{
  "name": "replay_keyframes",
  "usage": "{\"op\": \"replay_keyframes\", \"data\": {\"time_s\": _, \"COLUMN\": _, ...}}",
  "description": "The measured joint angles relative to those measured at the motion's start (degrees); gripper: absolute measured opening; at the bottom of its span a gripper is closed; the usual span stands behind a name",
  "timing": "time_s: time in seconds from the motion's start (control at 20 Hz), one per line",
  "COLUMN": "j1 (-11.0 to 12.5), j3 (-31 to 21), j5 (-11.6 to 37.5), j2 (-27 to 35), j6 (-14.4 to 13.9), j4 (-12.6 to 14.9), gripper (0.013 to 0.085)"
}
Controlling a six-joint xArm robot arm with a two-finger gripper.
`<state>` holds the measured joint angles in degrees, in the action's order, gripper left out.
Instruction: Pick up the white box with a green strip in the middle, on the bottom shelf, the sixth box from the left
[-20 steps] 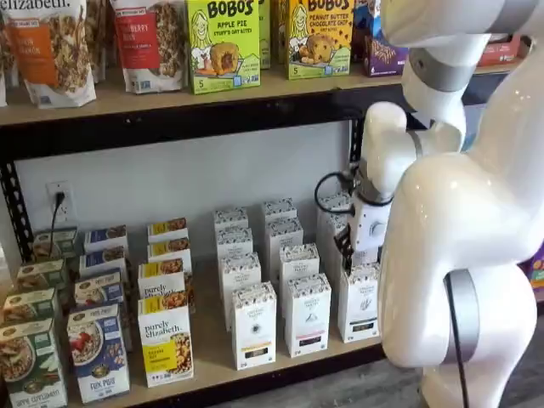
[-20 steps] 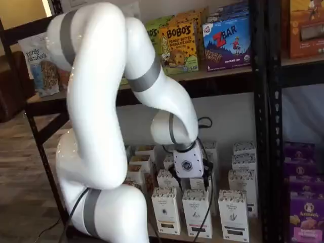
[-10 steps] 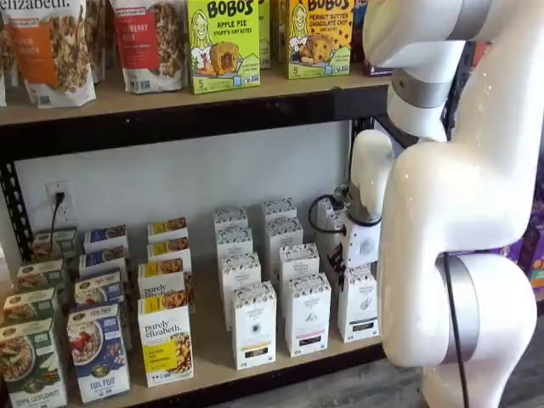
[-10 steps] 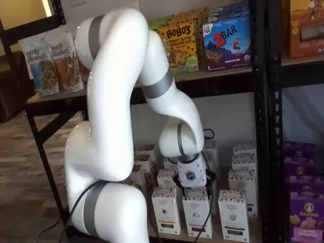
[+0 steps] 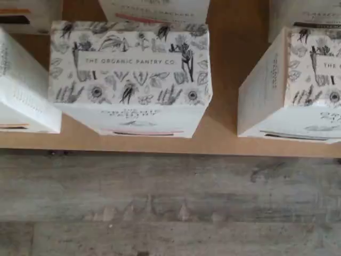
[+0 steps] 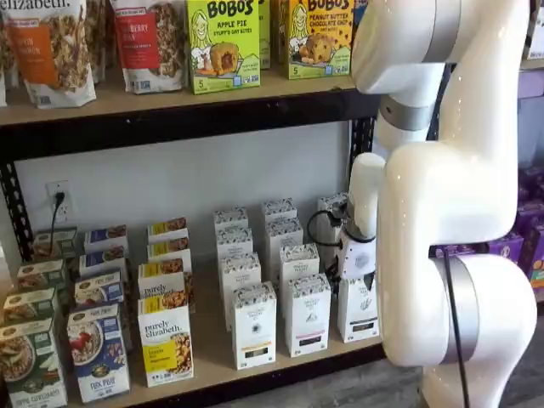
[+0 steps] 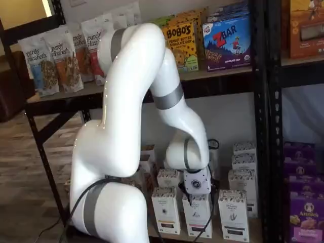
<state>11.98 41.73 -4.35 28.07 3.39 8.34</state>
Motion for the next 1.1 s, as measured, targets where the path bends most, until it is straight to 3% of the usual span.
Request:
{"op": "replay_keyframes", "data": {"time_s": 0.1, "j1": 0.91, "j3": 2.33, "j5": -0.13, "j2": 2.00, "j6": -1.60, "j4": 2.49, "gripper": 0.0850}}
{"op": "replay_keyframes", "data": {"time_s": 0.2, "j1": 1.95, "j3": 4.99, "j5": -1.29, "j2": 3.73, "j6": -5.12, "j4": 7.06, "gripper": 0.0850}}
{"op": "replay_keyframes", "data": {"time_s": 0.4, "j1": 3.12, "j3": 10.33, "j5": -3.73, "j2": 7.32, "j6": -6.96, "j4": 10.20, "gripper": 0.0850}}
{"op": "replay_keyframes", "data": {"time_s": 0.75, "j1": 4.56, "j3": 18.84, "j5": -5.61, "j2": 13.44, "j6": -3.56, "j4": 8.28, "gripper": 0.0850}}
{"op": "replay_keyframes", "data": {"time_s": 0.95, "j1": 4.37, "j3": 21.69, "j5": -5.54, "j2": 15.63, "j6": 1.64, "j4": 2.80, "gripper": 0.0850}}
{"op": "replay_keyframes", "data": {"time_s": 1.1, "j1": 4.41, "j3": 23.55, "j5": -5.21, "j2": 16.86, "j6": 3.00, "j4": 1.37, "gripper": 0.0850}}
